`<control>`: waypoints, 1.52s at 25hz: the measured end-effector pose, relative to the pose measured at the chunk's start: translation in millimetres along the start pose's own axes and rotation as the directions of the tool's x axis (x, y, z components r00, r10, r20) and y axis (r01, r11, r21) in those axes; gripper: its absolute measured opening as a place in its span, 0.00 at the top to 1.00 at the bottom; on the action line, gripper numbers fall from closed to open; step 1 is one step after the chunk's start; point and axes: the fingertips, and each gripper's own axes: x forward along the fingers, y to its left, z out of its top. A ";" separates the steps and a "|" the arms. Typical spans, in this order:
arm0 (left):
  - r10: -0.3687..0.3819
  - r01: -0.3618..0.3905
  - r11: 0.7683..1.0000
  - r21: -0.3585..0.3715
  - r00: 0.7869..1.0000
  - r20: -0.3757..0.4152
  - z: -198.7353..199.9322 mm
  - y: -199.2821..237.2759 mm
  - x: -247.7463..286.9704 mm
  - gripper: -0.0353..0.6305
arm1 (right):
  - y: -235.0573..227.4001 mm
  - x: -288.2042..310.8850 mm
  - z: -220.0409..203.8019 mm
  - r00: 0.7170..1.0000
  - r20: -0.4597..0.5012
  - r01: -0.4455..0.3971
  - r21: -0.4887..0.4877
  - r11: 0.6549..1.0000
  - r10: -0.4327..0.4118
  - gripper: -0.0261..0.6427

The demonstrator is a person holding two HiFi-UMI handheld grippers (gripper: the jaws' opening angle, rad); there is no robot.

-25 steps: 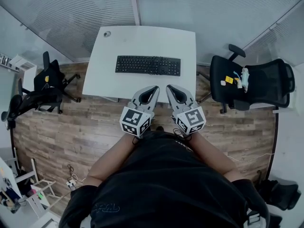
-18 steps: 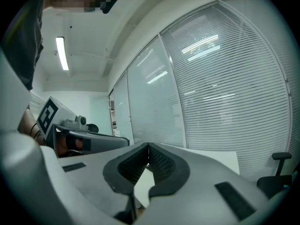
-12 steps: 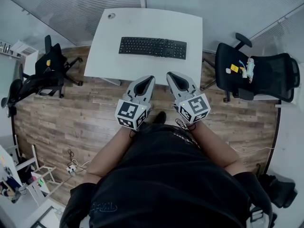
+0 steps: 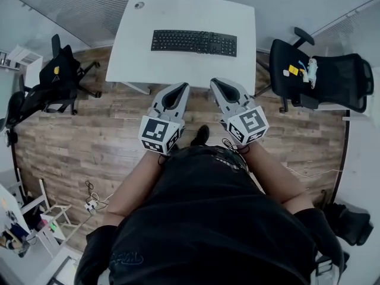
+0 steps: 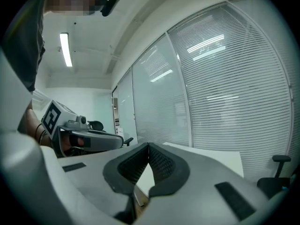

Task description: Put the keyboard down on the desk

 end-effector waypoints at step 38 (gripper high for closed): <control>-0.113 0.112 0.993 0.026 0.993 0.022 -25.4 2.5 -195.9 0.93 | 196.7 -42.9 -16.4 0.994 0.029 0.106 0.017 0.994 -0.107 0.93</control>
